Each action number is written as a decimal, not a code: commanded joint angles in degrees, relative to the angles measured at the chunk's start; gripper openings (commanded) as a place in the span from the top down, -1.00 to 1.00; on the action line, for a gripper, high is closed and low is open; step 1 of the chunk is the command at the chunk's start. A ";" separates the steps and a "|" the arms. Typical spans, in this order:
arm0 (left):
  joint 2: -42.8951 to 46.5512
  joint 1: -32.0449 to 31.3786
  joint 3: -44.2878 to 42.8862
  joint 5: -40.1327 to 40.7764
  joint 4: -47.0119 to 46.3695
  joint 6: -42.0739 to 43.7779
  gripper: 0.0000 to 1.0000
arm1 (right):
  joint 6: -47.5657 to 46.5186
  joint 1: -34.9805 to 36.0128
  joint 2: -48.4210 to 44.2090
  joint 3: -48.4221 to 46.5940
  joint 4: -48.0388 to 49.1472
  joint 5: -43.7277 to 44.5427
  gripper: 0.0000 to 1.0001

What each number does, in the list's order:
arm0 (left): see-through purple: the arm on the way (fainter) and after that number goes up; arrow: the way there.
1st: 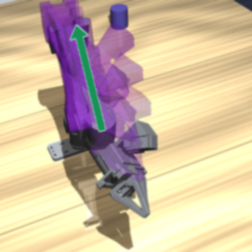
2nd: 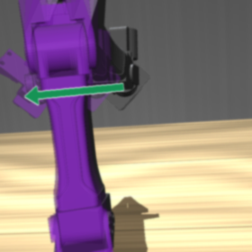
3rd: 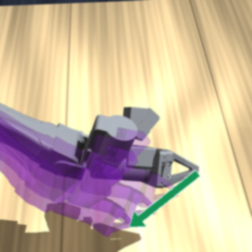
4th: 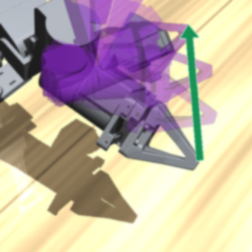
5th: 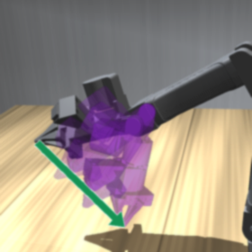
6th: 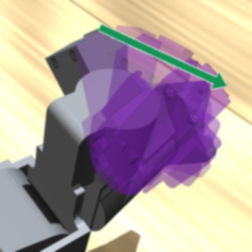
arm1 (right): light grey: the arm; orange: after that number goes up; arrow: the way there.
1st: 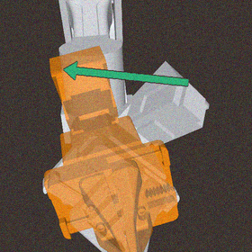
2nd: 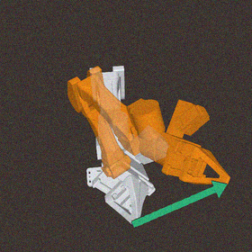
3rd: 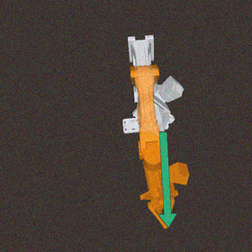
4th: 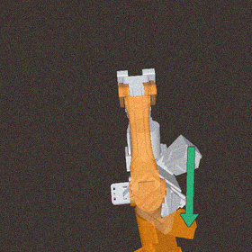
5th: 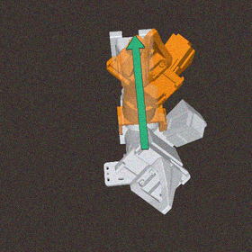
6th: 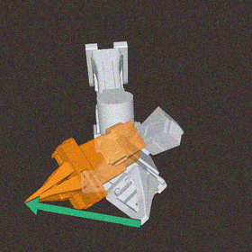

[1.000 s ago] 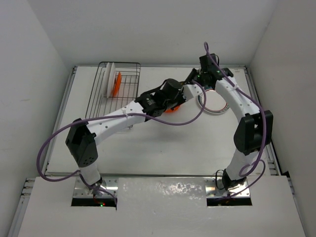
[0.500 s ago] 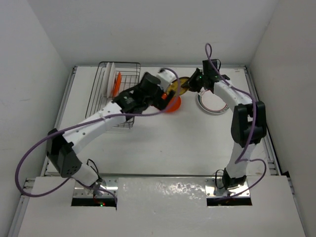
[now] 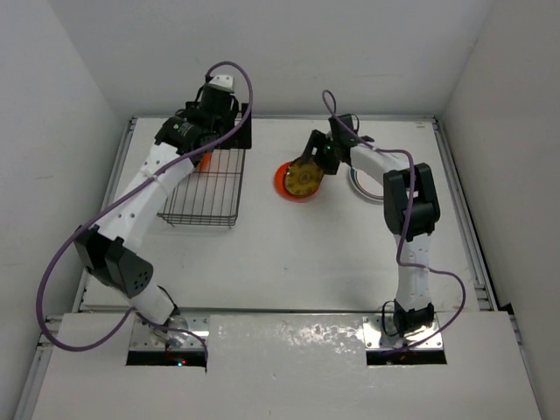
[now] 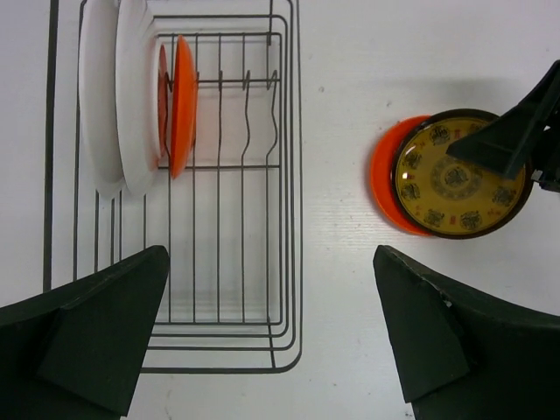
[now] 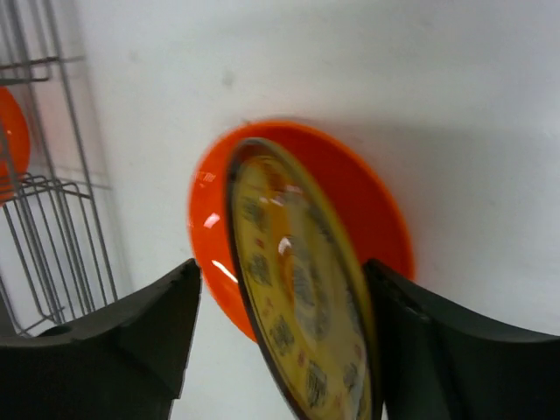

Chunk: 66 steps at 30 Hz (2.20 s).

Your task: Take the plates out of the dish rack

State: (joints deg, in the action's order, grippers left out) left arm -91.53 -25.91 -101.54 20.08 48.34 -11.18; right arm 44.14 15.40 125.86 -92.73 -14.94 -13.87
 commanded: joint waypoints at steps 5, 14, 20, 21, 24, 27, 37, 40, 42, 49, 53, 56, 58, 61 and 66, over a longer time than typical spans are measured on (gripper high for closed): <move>-7.60 1.04 -10.69 -0.73 6.33 -3.50 -1.00 | -6.61 3.85 2.81 -13.53 -16.51 13.48 -0.70; -14.47 2.00 -16.58 -1.97 6.42 -4.99 -1.00 | -9.51 4.38 8.18 -23.48 -32.78 16.59 -0.98; -16.49 4.90 -16.76 -5.22 3.52 -4.73 -1.00 | -7.85 4.11 -4.21 -7.84 -17.45 14.05 -0.98; -17.27 5.78 -16.76 -5.74 3.17 -4.21 -1.00 | -7.75 3.77 -5.79 -6.60 -16.71 12.74 -0.98; -18.68 6.92 -17.03 -6.10 2.91 -2.37 -1.00 | -7.06 3.24 -8.42 -9.66 -21.09 15.27 -0.98; -20.26 7.98 -17.47 -6.63 2.55 0.01 -0.98 | -5.91 2.62 -13.08 -4.49 -18.38 14.05 -0.98; -28.79 9.65 -20.89 -1.38 2.11 5.64 -0.57 | -7.58 2.71 -27.33 11.42 -14.95 10.18 -0.98; -30.02 9.74 -20.81 1.80 1.15 7.74 -0.57 | -8.10 2.80 -29.53 16.95 -14.51 9.74 -0.98; -31.34 9.65 -21.16 3.74 0.71 8.71 -0.58 | -8.19 2.80 -30.23 18.63 -14.33 9.21 -0.98; -33.54 11.14 -20.02 3.13 -2.01 10.04 -0.58 | -9.51 2.71 -30.24 22.33 -14.50 7.89 -0.98; -35.38 12.11 -20.54 0.06 -3.15 9.77 -0.50 | -10.12 2.80 -29.98 21.54 -15.12 8.24 -0.98; -36.44 12.90 -20.81 -1.62 -3.25 9.60 -0.33 | -10.21 2.80 -29.36 20.57 -15.47 8.16 -0.98; -36.79 13.25 -20.98 -2.58 -3.33 9.42 -0.24 | -10.13 2.80 -28.92 20.05 -15.65 7.89 -0.98; -36.71 13.43 -20.98 -2.59 -3.16 9.68 -0.05 | -9.42 2.71 -28.57 20.04 -15.47 7.89 -0.98; -35.83 13.96 -21.42 -2.23 -3.34 10.74 0.41 | -8.46 2.79 -28.57 19.87 -15.12 7.37 -0.98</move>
State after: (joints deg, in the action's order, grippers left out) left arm -129.25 -12.49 -120.40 18.87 47.11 -0.91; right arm 34.96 17.87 97.62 -70.43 -31.16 -5.48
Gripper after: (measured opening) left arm 0.316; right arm 0.986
